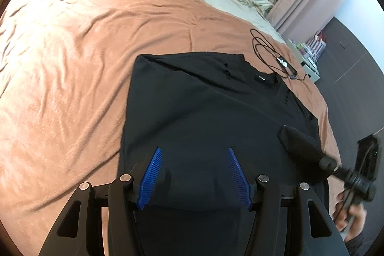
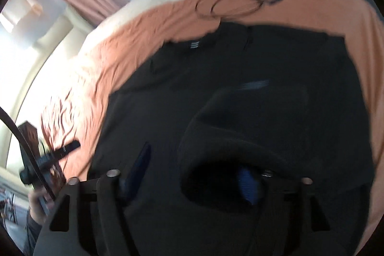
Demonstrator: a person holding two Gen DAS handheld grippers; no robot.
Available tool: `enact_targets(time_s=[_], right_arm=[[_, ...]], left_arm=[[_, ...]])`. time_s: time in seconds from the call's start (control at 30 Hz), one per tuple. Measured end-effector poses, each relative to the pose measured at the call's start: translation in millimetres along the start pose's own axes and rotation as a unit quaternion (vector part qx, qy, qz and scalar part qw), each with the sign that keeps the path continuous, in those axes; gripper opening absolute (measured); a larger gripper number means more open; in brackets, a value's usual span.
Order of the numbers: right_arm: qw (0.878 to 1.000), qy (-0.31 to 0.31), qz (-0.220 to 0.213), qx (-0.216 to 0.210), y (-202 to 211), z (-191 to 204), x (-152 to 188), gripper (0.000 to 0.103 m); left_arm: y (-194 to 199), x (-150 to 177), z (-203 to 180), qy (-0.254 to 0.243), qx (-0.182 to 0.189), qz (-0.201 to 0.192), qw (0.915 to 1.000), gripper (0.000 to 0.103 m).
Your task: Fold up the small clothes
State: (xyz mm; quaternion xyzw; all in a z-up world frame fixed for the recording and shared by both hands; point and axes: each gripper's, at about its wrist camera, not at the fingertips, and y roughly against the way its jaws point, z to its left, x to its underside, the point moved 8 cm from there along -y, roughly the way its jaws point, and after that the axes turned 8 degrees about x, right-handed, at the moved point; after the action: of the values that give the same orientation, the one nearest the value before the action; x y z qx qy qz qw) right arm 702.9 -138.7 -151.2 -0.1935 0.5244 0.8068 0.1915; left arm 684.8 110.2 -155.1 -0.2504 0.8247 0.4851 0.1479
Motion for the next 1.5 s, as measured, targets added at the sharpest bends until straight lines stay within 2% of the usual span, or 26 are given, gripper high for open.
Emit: enact_targets(time_s=[0.13, 0.27, 0.4, 0.57, 0.8, 0.9, 0.93, 1.03, 1.23, 1.5], right_arm=[[0.999, 0.016, 0.029, -0.006, 3, -16, 23, 0.068], [0.999, 0.013, 0.041, -0.026, 28, -43, 30, 0.068], [0.999, 0.005, 0.031, -0.019, 68, -86, 36, 0.068], [0.999, -0.028, -0.01, 0.019, 120, -158, 23, 0.068], [0.997, -0.05, -0.037, 0.042, 156, -217, 9, 0.067], [0.996, -0.054, -0.047, 0.049, 155, -216, 12, 0.067], [0.996, -0.055, -0.049, 0.054, 158, -224, 8, 0.064], [0.995, -0.06, -0.05, 0.055, 149, -219, 25, 0.057], [0.993, -0.095, -0.053, 0.047, 123, -221, 43, 0.043], [0.992, -0.114, -0.05, 0.035, 109, -241, 51, 0.041]], left_arm=[[-6, 5, -16, -0.008, 0.008, 0.007, 0.9999, 0.059], [-10, 10, -46, -0.034, 0.016, 0.016, 0.9991, 0.059], [-16, 10, -85, -0.06, 0.035, 0.02, 0.9974, 0.059], [-30, 15, -138, -0.085, 0.057, 0.027, 0.9944, 0.059], [-58, 27, -204, -0.122, 0.072, 0.044, 0.989, 0.059], [-71, 31, -226, -0.132, 0.073, 0.051, 0.9873, 0.059], [-77, 33, -236, -0.132, 0.078, 0.056, 0.9867, 0.059], [-90, 40, -263, -0.13, 0.098, 0.072, 0.984, 0.059], [-120, 54, -312, -0.164, 0.098, 0.087, 0.9778, 0.059], [-168, 71, -339, -0.183, 0.068, 0.116, 0.9739, 0.053]])
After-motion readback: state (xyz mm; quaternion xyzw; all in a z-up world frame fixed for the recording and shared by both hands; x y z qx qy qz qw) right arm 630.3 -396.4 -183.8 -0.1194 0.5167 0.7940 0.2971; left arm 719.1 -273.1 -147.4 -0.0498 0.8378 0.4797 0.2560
